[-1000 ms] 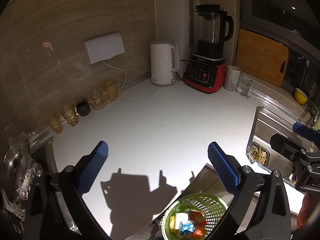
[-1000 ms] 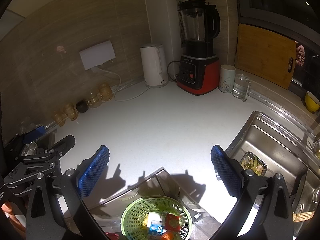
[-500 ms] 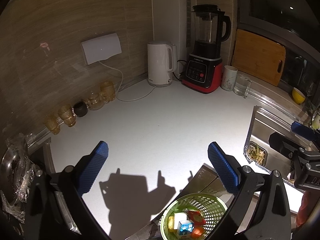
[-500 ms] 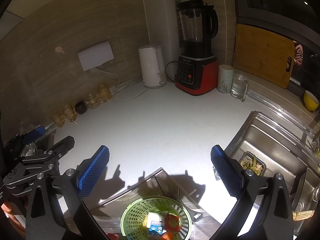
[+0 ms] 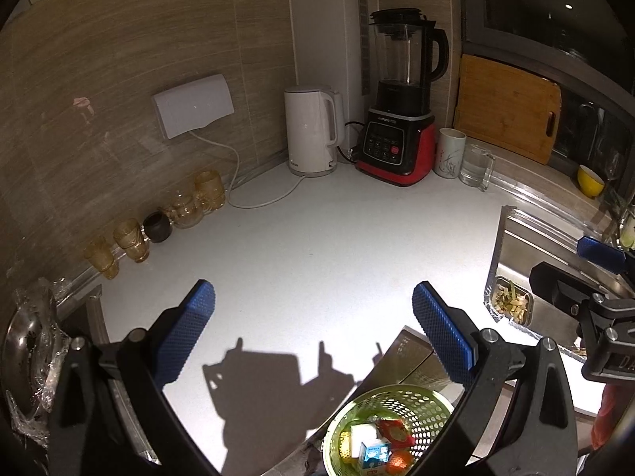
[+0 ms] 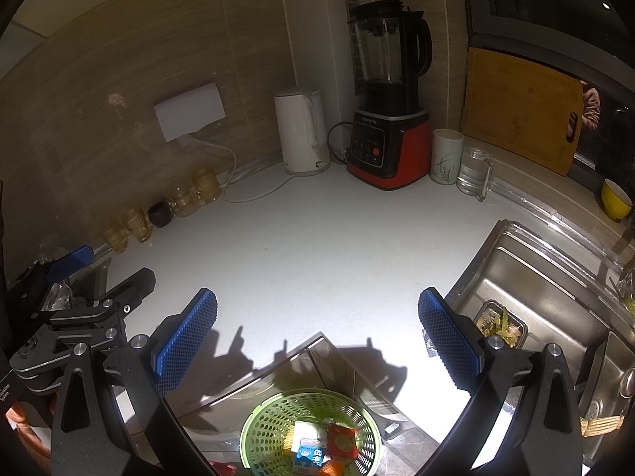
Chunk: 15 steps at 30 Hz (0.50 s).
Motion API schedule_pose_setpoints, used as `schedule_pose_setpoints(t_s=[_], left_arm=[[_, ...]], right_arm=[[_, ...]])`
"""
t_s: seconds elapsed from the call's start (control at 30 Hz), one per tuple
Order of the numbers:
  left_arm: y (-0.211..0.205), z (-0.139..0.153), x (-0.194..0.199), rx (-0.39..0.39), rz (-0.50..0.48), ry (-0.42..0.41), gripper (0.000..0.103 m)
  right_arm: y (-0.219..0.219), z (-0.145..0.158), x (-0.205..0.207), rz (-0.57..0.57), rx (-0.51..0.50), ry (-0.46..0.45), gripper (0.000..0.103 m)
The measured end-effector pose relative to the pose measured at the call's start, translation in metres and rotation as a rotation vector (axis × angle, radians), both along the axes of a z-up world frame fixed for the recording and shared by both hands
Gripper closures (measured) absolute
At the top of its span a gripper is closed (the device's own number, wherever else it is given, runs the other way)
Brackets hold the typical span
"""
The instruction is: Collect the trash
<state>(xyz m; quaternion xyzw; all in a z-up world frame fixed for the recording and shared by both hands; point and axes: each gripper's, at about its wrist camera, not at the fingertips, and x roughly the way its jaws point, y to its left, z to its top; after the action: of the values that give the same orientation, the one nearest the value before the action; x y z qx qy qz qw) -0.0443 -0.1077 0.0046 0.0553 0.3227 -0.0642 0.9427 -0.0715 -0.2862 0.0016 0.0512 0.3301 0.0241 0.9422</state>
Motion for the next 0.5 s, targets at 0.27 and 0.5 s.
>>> schedule_pose_setpoints(t_s=[0.27,0.5], left_arm=[[-0.0004,0.0013,-0.0001,-0.012,-0.020,-0.009,0.008],[0.0013,0.0007,0.0023,-0.035,-0.013,0.002,0.008]], right_arm=[[-0.0020,0.0012,-0.0013,-0.013,0.002,0.001,0.002],[-0.0013,0.0017,0.0001,-0.016,0.000,0.005,0.002]])
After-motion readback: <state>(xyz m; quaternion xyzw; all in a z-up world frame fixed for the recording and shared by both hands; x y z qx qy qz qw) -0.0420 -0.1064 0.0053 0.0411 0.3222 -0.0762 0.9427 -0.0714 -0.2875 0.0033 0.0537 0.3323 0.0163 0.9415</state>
